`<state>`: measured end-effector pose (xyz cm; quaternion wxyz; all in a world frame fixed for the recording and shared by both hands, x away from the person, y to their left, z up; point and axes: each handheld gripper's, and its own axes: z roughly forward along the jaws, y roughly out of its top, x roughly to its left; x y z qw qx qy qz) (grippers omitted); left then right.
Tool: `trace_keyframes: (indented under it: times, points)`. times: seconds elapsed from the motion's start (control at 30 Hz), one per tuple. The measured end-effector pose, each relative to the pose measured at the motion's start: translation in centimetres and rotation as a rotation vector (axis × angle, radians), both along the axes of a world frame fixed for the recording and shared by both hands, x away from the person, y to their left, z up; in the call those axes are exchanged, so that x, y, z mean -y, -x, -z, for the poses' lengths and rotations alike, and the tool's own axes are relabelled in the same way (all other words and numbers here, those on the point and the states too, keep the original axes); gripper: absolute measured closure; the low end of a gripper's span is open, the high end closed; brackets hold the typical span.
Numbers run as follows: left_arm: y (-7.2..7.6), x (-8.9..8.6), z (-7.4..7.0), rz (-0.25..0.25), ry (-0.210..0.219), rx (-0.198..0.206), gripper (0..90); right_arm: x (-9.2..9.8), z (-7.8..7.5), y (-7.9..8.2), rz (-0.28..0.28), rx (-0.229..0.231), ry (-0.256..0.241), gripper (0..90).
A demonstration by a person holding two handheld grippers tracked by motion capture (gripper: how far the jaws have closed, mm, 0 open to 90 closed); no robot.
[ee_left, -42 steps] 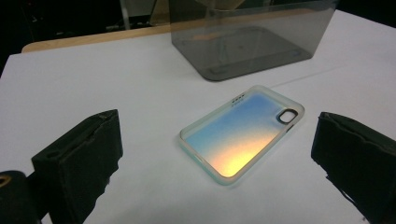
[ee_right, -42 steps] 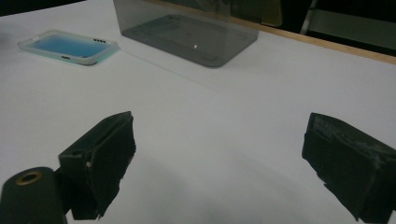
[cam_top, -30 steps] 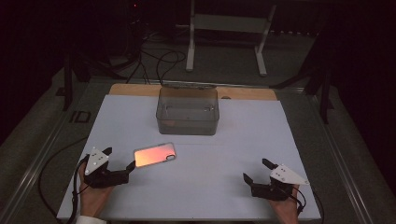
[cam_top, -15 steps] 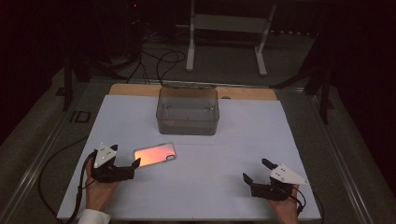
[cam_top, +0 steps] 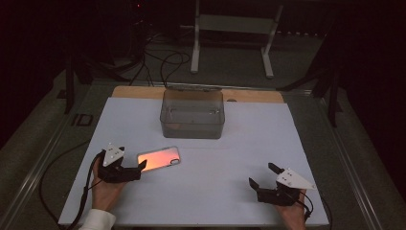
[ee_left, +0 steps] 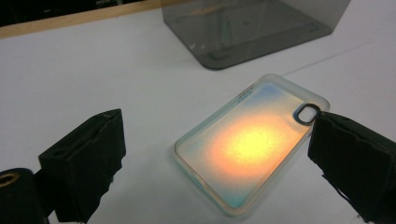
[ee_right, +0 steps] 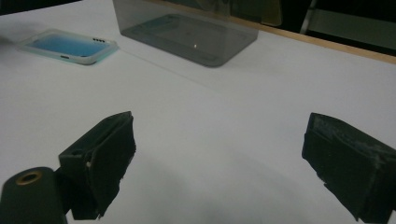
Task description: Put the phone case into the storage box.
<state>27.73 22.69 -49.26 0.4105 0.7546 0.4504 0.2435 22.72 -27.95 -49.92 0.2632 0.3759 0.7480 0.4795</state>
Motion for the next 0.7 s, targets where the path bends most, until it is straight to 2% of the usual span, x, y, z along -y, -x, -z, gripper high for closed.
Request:
trace_keyframes:
  times: [0.13, 0.4, 0.7]
  points:
    - [-0.4, 0.2, 0.2, 0.001, -0.01, -0.015, 5.4, 0.0, 0.0, 0.0, -0.001, -0.001, -0.001, 9.5]
    - [-1.2, 0.1, 0.5, -0.013, -0.003, -0.046, 6.1, -0.1, 0.0, 0.0, -0.003, -0.003, -0.001, 9.5]
    - [-1.9, 0.4, 0.5, -0.022, -0.021, -0.073, 7.7, -0.1, 0.1, -0.1, -0.002, -0.006, 0.002, 9.5]
